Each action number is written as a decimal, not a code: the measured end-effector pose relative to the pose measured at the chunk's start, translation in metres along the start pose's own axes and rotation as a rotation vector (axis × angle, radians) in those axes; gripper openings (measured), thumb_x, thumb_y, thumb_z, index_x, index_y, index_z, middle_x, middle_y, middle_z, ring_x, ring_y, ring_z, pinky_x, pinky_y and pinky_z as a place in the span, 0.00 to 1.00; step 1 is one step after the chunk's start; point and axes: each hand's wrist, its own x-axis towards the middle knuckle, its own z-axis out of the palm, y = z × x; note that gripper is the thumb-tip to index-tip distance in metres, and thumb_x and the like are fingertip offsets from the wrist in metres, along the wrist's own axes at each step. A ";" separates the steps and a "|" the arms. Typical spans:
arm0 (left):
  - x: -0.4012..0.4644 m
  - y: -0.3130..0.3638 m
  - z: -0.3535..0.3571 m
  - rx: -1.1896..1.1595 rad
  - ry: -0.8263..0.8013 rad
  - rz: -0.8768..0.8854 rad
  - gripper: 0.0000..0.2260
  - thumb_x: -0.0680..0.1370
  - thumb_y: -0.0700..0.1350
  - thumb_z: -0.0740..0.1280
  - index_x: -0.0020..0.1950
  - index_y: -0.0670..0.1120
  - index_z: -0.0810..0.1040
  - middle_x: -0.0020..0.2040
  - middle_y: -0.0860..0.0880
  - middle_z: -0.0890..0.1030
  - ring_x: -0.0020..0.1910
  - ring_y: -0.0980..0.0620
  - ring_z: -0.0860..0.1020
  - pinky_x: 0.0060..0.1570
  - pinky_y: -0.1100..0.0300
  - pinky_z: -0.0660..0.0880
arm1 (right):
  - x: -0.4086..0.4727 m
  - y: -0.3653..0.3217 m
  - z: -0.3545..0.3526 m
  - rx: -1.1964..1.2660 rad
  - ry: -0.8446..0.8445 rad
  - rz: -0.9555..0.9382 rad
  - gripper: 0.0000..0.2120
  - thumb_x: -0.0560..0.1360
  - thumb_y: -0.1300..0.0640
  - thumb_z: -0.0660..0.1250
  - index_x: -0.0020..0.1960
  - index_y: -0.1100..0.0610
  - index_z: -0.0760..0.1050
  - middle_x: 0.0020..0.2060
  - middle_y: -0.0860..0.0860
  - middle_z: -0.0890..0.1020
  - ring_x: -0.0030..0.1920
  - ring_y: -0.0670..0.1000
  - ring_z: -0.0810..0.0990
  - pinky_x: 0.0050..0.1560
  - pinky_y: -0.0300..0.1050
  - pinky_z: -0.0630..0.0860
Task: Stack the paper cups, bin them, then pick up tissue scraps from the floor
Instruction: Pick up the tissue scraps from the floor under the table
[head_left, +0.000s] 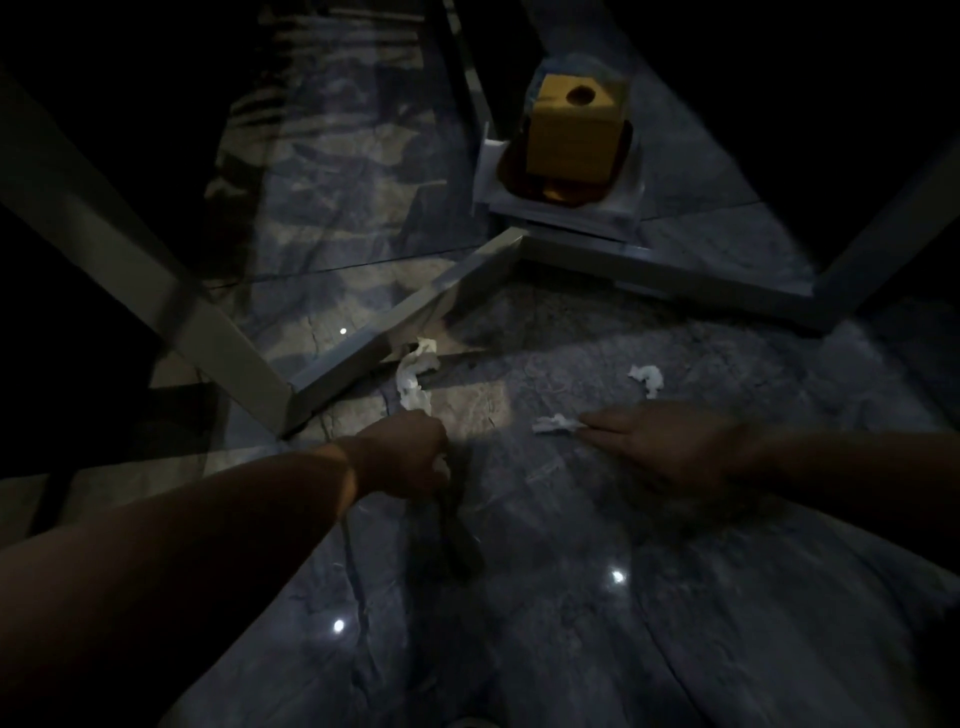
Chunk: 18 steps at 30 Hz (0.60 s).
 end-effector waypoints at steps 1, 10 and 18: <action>0.005 0.004 -0.003 -0.112 0.039 -0.036 0.14 0.78 0.54 0.66 0.53 0.45 0.84 0.49 0.47 0.84 0.48 0.51 0.82 0.49 0.58 0.78 | -0.003 0.002 0.000 -0.031 -0.019 0.014 0.30 0.82 0.52 0.52 0.78 0.50 0.41 0.79 0.52 0.46 0.78 0.52 0.51 0.75 0.46 0.53; 0.024 0.058 -0.030 -1.537 -0.393 -0.206 0.35 0.78 0.67 0.56 0.61 0.35 0.77 0.44 0.37 0.84 0.41 0.42 0.84 0.45 0.52 0.81 | -0.008 0.010 -0.003 -0.303 0.314 -0.206 0.35 0.78 0.57 0.55 0.78 0.53 0.40 0.78 0.53 0.46 0.78 0.55 0.45 0.74 0.56 0.44; 0.028 0.099 -0.042 -1.615 -0.620 -0.025 0.26 0.80 0.63 0.57 0.60 0.41 0.74 0.38 0.42 0.84 0.31 0.47 0.82 0.29 0.58 0.81 | -0.006 0.009 0.001 -0.283 0.293 -0.300 0.34 0.77 0.57 0.52 0.78 0.52 0.40 0.79 0.54 0.51 0.78 0.53 0.44 0.75 0.55 0.41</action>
